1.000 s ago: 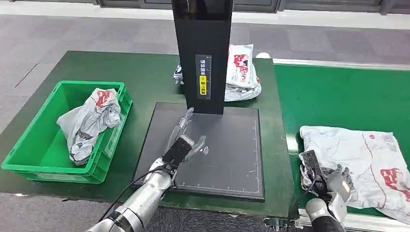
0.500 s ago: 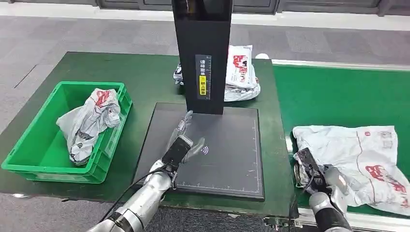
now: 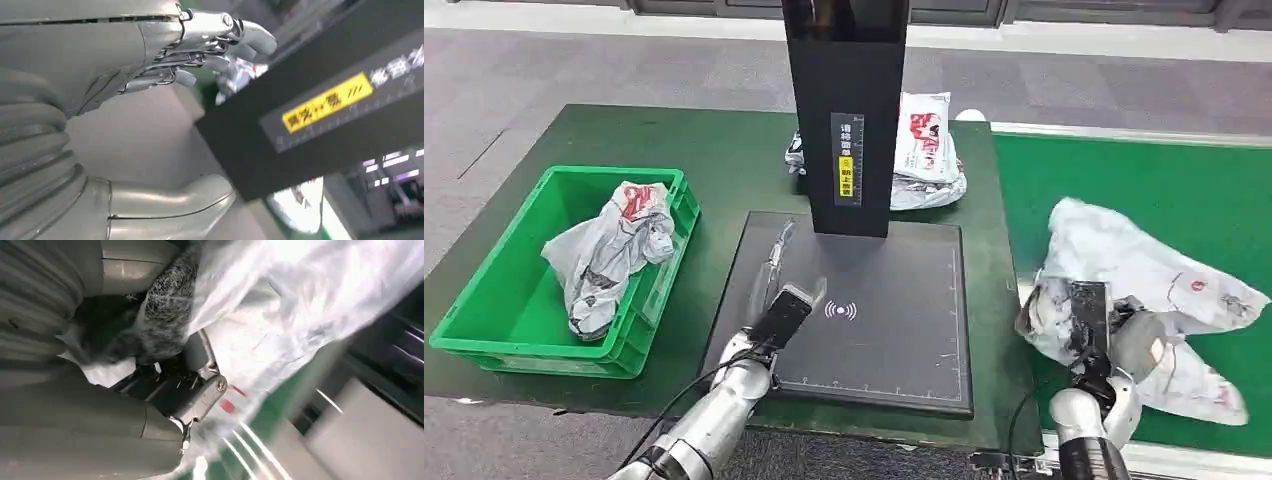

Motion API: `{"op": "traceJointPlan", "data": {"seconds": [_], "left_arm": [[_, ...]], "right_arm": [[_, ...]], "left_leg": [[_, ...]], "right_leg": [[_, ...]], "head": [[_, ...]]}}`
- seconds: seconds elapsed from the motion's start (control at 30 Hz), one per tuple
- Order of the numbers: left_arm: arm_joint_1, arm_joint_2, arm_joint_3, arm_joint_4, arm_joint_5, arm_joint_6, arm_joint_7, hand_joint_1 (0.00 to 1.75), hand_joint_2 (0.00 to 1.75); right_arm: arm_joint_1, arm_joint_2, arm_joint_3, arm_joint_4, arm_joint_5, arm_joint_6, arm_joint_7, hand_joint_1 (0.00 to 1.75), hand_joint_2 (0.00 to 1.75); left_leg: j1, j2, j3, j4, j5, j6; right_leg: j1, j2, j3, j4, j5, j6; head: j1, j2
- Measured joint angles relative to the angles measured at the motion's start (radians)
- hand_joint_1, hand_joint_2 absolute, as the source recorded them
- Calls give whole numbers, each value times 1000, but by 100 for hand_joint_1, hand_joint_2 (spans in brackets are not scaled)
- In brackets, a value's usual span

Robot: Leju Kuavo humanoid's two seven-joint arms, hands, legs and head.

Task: Moved the parcel from conveyor to table for the left to box.

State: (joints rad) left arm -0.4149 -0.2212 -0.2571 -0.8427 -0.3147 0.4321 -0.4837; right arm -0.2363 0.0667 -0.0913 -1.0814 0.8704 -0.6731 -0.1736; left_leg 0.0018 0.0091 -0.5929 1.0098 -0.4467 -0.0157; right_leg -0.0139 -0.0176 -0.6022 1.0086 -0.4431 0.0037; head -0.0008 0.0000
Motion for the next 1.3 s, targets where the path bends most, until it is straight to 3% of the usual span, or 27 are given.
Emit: {"op": "traceJointPlan", "data": {"seconds": [0.13, 0.4, 0.57, 0.7, 0.8, 0.93, 1.17, 1.3], "left_arm": [[-2, 2, 9, -8, -7, 28, -23, 0, 175], [-46, -10, 9, -16, 29, 42, -58, 0, 175], [-71, -17, 9, -15, 53, 60, -74, 0, 175], [-89, -22, 9, -9, 62, 61, -74, 0, 175], [-90, -22, 9, -7, 63, 62, -74, 0, 175], [-98, -23, 9, -6, 66, 62, -82, 0, 175], [-98, -22, 8, -5, 82, 79, -101, 0, 175], [-98, -22, 8, -3, 82, 84, -101, 0, 175]], "right_arm": [[62, 22, 49, -222, -97, -27, -145, 175, 175], [26, 43, 322, -322, -100, 152, -16, 175, 175], [-154, 74, 488, -166, -220, 358, 9, 175, 175], [-241, 99, 568, -66, -235, 362, 9, 175, 175], [-266, 101, 590, -33, -249, 368, 9, 175, 175], [-300, 109, 642, 45, -271, 501, -1, 175, 175], [-296, 129, 750, 233, -345, 687, -144, 175, 175], [-293, 131, 766, 289, -362, 704, -166, 175, 175]], "left_leg": [[0, 0, -1, 0, 0, 0], [0, 3, -2, 0, 1, 0], [1, 4, -2, 0, 4, -2], [1, -1, -4, 0, 6, -2], [1, -2, -5, 0, 6, -2], [1, 0, -5, 0, 5, -2], [1, -1, -5, 0, 5, -2], [1, -1, -5, 0, 5, -2]], "right_leg": [[0, 0, 0, 0, 0, 1], [0, 2, -1, 0, 1, 0], [0, 5, -5, 1, 4, -1], [1, -1, -4, 1, 4, -1], [1, 0, -4, 1, 4, -1], [1, 1, -5, 1, 4, -1], [1, 0, -5, 1, 3, -1], [1, 0, -5, 1, 3, -1]], "head": [[0, 0], [0, 0], [-1, 0], [0, 0], [0, 0], [0, 0], [0, 0], [0, 0]]}}
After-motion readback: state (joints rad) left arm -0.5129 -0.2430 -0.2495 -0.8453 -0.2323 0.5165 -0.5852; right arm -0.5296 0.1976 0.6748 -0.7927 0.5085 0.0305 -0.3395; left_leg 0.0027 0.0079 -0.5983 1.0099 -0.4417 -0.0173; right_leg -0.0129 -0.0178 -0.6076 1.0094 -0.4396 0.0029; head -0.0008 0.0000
